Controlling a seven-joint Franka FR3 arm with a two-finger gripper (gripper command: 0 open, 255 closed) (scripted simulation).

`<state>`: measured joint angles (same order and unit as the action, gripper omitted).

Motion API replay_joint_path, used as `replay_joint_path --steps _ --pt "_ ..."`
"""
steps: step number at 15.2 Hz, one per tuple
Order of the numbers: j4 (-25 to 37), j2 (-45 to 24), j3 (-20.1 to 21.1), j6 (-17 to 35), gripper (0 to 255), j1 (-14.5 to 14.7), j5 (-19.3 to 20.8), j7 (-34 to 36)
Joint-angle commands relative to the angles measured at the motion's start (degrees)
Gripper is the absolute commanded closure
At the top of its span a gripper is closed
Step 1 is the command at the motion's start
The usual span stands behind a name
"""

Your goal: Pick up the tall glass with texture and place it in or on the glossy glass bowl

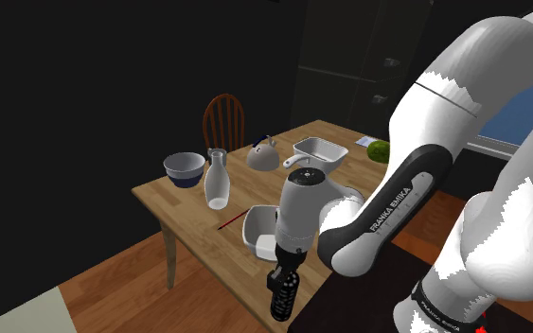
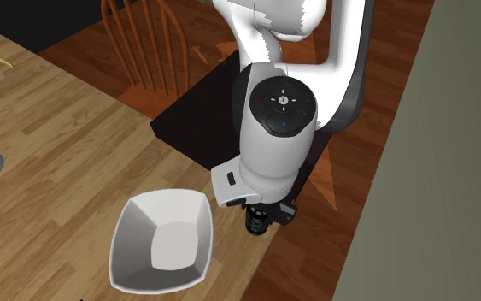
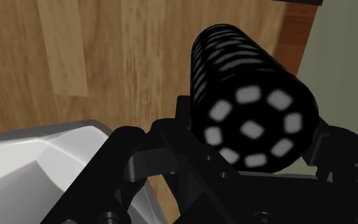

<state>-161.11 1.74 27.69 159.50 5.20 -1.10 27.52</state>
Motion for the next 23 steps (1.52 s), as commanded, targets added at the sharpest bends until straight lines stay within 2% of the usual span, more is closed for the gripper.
replay_joint_path --steps 1,2,6,11,23 --pt "-0.08 -0.03 -0.03 -0.04 255 -0.02 -0.02 -0.03" --pt "-0.03 -0.08 -0.02 -0.04 255 -0.03 0.06 0.04" --pt "-0.01 4.67 -0.15 -4.41 255 1.22 -4.98 -3.53" --pt "0.42 10.10 -1.14 -10.01 255 2.79 -8.52 -6.09" --pt "3.07 20.79 -3.71 -23.11 255 4.82 -11.36 -8.57"
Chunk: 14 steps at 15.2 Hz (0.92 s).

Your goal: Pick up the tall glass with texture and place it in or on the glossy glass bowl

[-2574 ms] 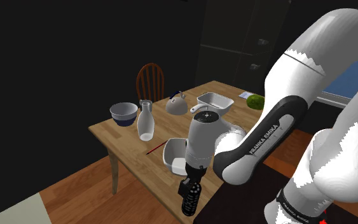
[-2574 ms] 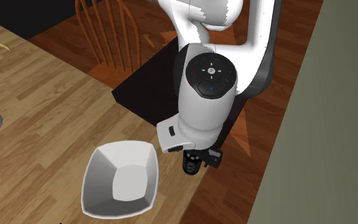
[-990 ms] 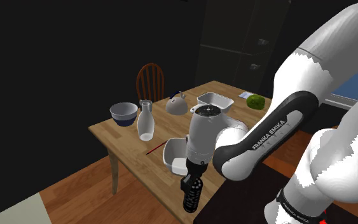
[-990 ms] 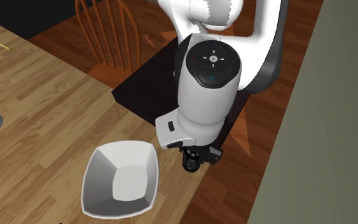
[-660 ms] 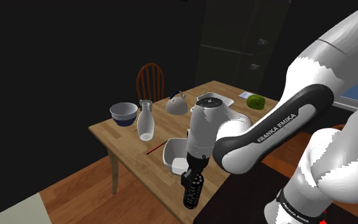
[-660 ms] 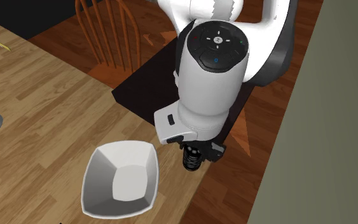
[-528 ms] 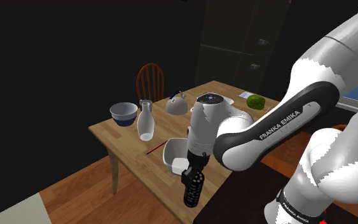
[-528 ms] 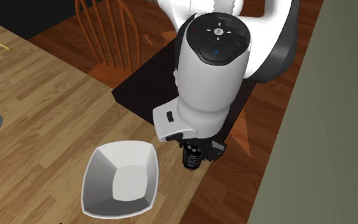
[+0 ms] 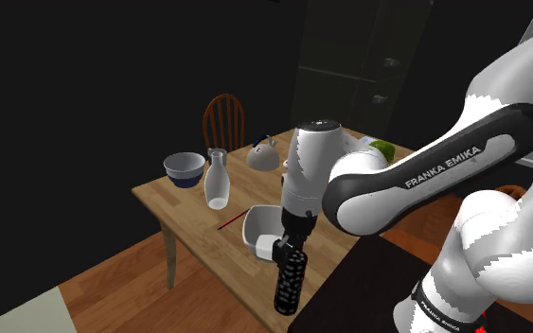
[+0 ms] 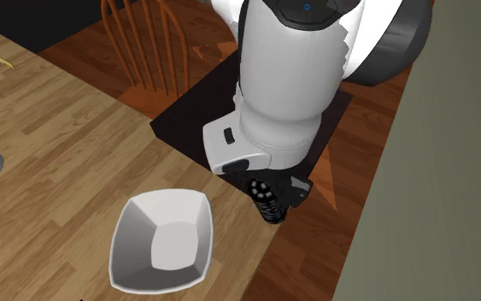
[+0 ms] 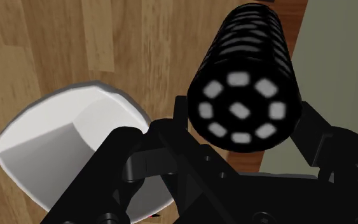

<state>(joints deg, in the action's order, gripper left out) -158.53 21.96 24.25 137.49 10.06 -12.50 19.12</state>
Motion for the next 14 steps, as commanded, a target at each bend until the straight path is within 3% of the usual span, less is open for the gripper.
replay_joint_path --steps 1,14 --pt "0.81 1.31 -0.47 -2.14 255 0.05 -0.01 -0.27" --pt "6.20 8.81 -2.91 -14.95 255 0.55 0.24 -0.95"
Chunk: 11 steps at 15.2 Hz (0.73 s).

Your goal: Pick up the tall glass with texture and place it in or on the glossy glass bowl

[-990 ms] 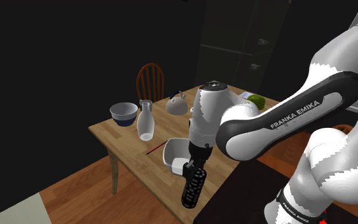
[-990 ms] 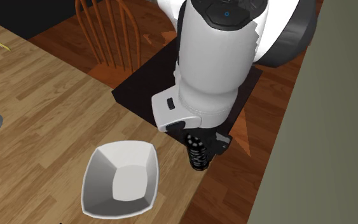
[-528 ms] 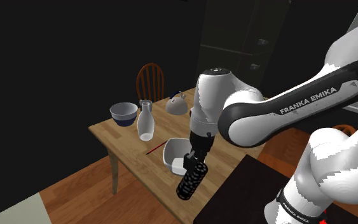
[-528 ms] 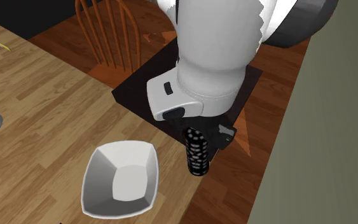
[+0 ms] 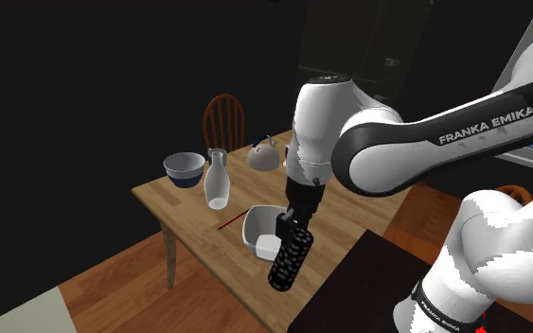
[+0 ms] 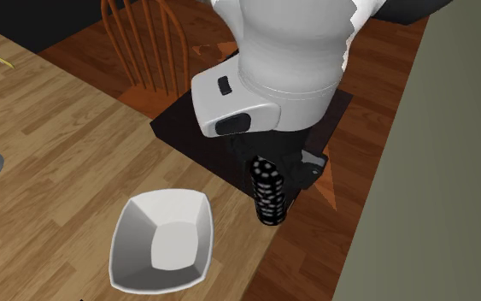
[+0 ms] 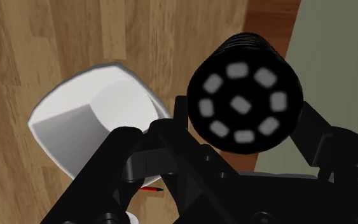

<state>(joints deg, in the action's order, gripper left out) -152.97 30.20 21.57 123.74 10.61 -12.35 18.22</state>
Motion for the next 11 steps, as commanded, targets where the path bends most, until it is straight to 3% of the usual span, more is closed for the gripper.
replay_joint_path --steps 1,11 --pt "0.76 0.68 -0.27 -1.43 255 0.00 0.11 -0.05" --pt "12.11 -9.52 -8.69 -3.23 255 -8.48 7.63 -10.72"
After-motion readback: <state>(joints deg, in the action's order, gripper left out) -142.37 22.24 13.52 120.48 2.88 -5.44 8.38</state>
